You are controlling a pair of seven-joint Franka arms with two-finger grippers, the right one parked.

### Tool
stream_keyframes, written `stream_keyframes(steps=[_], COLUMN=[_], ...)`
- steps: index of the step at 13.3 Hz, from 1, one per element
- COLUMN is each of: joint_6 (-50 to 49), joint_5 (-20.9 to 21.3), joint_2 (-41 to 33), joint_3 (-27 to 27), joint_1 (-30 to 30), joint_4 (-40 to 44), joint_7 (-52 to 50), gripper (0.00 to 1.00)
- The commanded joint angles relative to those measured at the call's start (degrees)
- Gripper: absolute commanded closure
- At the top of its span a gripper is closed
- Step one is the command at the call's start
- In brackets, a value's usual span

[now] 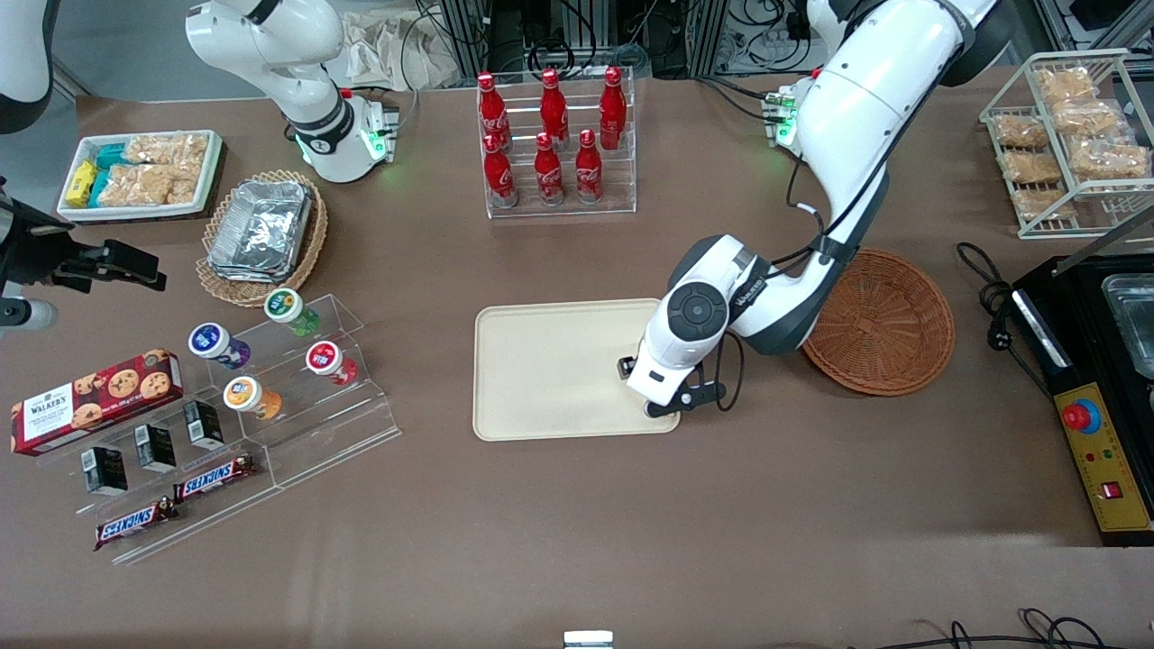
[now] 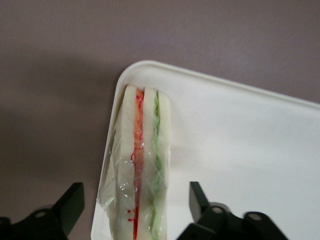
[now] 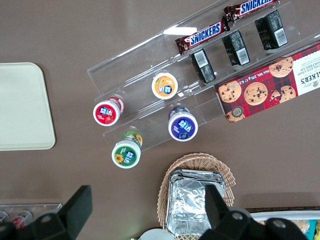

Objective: Place sandwich from basket to tray

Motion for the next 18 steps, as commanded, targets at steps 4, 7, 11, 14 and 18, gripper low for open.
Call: stream_keyframes(steps=[4,7,11,14,18], joint_6=[-14.3,-19.6,-21.4,-22.0,-24.8], joint_5=[-0.1,-3.0,-8.5,-8.5,-8.5], joint_2=[-12.6,-19.5,-27.2,-30.1,-27.9], joint_3=[0.2,1.6,15.3,20.9,24.9], joint_1=[8.4,13.9,12.6,12.9,13.2], joint_4=[4.5,3.9,-0.3,-2.4,1.4], joint_7=[5.7,16.0,36.7,51.1,59.0], gripper=[0.00,0.00,0.00,0.00,0.00])
